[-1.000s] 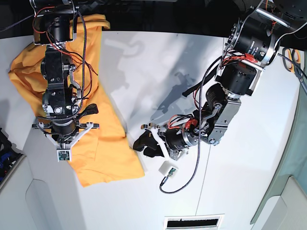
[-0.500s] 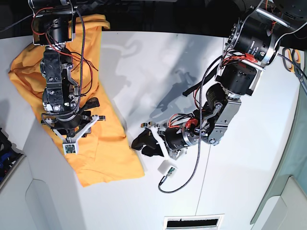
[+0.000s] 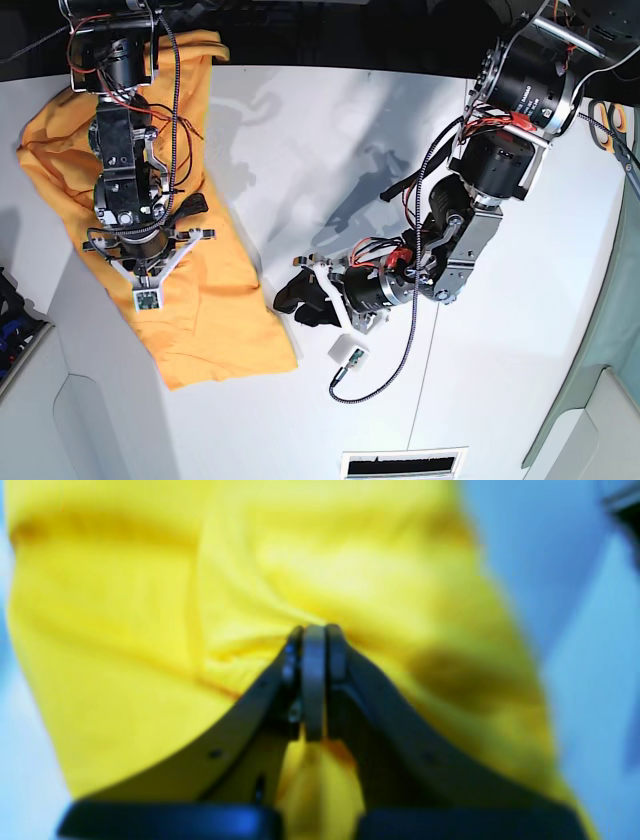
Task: Layout the t-shirt on the table in an organized manner, then fold the t-shirt properly
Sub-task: 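Lower the shirt and press it flat with the right gripper, then grasp the shirt edges with both grippers and spread them apart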
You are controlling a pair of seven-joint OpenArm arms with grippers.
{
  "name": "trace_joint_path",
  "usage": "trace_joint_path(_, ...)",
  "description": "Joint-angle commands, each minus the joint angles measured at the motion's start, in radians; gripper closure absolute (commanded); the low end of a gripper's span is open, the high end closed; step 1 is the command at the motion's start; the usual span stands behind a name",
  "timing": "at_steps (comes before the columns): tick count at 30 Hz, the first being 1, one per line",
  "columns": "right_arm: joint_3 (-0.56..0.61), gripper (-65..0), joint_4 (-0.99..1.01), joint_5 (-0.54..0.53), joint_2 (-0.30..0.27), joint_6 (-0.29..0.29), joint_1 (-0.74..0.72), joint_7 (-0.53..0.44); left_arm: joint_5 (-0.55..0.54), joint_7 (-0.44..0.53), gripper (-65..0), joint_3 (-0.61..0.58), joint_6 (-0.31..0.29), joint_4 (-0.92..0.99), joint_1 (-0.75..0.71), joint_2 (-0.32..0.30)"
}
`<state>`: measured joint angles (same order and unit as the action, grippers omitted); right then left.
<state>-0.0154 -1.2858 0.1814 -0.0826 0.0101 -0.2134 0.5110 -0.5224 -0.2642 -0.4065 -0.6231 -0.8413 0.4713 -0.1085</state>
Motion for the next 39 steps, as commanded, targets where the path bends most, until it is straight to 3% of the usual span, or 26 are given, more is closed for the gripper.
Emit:
trace_joint_path(1,-0.005,0.0,-0.052,0.005,-0.003,-0.017,-0.027,-0.015,-0.019,0.02,-31.4,0.002,-0.025,-0.017,0.03,-0.008)
trace_joint_path(5,-0.021,0.0,-0.163,0.049,-0.011,-0.022,-0.028,-0.006,-0.019,0.021,-31.4,0.002,-0.073,-0.017,0.03,-0.028)
trace_joint_path(10,-0.061,0.0,-0.188,0.086,-0.089,-0.046,-0.027,0.011,-0.02,0.021,-31.4,0.002,-0.075,-0.021,0.03,-0.036)
trace_joint_path(16,-0.25,0.0,-0.188,0.082,-0.176,-0.071,-0.027,0.085,-0.033,-0.014,-31.4,0.002,-0.075,-0.144,0.0,-0.067)
trace_joint_path(19,-0.355,0.0,-0.188,-0.004,-0.198,-0.052,-0.027,0.128,-0.068,-0.041,-31.4,0.002,-0.075,-0.245,-0.026,-0.087)
trace_joint_path(20,-0.378,-2.0,-0.188,-0.047,-0.204,-0.035,-0.027,0.148,-0.075,-0.044,-31.4,0.002,-0.075,-0.272,-0.032,-0.092)
trace_joint_path(23,-0.429,-34.3,-0.188,-0.142,-0.202,0.02,-0.026,0.177,-0.088,-0.074,-31.4,0.002,-0.075,-0.321,-0.042,-0.092)
trace_joint_path(24,-0.433,-39.8,-0.188,-0.168,-0.202,0.034,-0.022,0.183,-0.092,-0.078,-31.4,0.002,-0.075,-0.324,-0.042,-0.091)
trace_joint_path(25,-0.433,-41.0,-0.188,-0.195,-0.202,0.047,-0.017,0.191,-0.095,-0.078,-31.4,0.002,-0.075,-0.323,-0.042,-0.091)
trace_joint_path(29,-0.433,-40.9,-0.196,-0.269,-0.166,0.116,0.016,0.213,-0.088,-0.081,-31.4,0.002,-0.075,-0.323,-0.043,-0.094)
trace_joint_path(34,-0.418,-40.9,-0.289,-0.359,-0.048,0.213,0.133,0.216,-0.085,-0.085,-31.4,0.002,-0.03,-0.323,-0.042,-0.093)
trace_joint_path(39,-0.348,-40.9,-0.453,-0.365,0.058,0.243,0.288,0.216,-0.086,-0.085,-31.4,0.002,0.014,-0.323,-0.042,-0.094)
